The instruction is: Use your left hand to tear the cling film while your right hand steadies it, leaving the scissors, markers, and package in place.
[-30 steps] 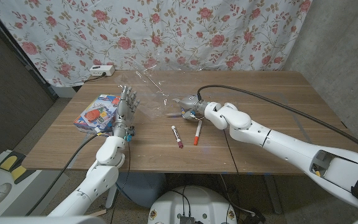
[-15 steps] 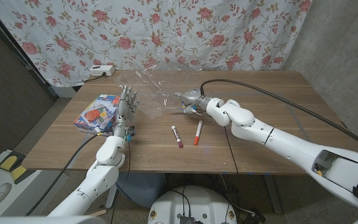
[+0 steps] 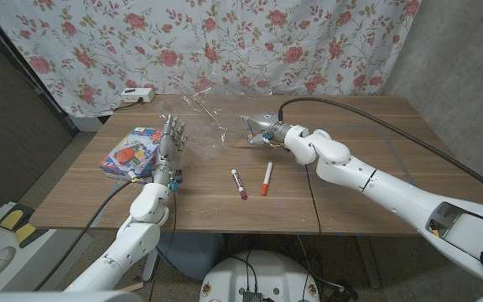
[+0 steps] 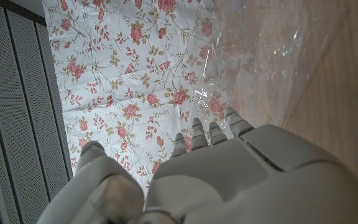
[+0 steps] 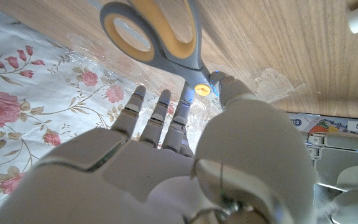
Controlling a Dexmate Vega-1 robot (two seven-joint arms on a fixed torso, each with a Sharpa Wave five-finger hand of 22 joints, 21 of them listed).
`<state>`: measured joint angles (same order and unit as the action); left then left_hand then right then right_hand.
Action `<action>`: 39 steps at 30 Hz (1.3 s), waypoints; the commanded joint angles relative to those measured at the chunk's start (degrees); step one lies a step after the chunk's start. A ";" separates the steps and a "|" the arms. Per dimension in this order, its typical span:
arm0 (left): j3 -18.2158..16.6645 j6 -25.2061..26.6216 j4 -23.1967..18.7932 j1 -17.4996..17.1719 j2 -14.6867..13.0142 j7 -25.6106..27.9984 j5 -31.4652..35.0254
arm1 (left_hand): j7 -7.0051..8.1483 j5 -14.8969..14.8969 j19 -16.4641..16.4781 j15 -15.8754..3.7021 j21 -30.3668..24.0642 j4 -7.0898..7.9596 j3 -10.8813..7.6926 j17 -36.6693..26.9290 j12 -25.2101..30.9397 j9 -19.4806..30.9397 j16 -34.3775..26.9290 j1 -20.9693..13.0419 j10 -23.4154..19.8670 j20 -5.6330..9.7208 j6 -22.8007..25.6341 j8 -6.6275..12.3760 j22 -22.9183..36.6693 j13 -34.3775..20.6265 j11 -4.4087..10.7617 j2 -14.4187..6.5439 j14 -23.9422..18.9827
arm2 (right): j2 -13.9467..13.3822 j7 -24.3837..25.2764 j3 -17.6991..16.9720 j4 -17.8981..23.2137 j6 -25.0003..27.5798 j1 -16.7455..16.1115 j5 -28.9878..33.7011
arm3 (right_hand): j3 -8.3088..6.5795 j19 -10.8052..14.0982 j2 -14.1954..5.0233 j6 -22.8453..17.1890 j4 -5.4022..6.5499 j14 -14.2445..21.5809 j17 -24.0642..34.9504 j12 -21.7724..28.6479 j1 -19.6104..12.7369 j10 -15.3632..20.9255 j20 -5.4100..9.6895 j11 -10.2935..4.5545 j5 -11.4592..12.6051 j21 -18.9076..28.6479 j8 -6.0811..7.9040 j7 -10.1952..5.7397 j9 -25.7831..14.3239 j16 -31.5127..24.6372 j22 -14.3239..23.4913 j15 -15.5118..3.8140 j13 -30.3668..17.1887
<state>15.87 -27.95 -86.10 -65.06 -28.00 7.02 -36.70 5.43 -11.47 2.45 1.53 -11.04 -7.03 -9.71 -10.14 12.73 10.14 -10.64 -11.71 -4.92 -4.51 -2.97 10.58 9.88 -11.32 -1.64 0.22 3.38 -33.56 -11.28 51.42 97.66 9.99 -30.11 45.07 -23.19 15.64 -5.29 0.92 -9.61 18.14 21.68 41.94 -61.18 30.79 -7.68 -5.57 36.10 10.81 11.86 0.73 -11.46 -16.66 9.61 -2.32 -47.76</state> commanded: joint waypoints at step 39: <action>0.89 1.06 -1.31 -0.28 -1.36 -0.45 1.33 | 0.21 -0.32 -0.59 0.32 0.12 0.13 0.63 -0.14 0.05 0.11 0.13 0.03 -0.42 -0.06 0.43 0.26 0.15 -0.10 -0.31 -0.06 0.38 | -0.55 4.33 -12.55 0.86 -6.56 -2.53 -34.06 | 1.65 1.11 0.12 -1.65 -0.06 1.28 2.22 -0.04 -2.08 7.08 0.28 -4.88 1.09 0.22 -0.24 -0.36 0.07 -1.12 0.15 -7.14 3.10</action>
<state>16.50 -27.51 -86.96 -65.32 -29.06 6.07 -35.99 5.43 -11.47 2.13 1.75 -11.04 -7.02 -9.22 -10.14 12.73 10.14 -10.64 -11.71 -4.91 -4.19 -2.97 10.58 9.88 -11.32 -1.64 0.22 3.60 -34.57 -6.79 42.32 99.56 6.08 -32.19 21.14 -21.87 16.66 -5.01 -0.32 -9.63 19.50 23.53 41.60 -62.61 31.72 -7.46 -4.65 36.97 10.81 11.65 0.52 -11.18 -17.66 9.62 -2.36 -44.66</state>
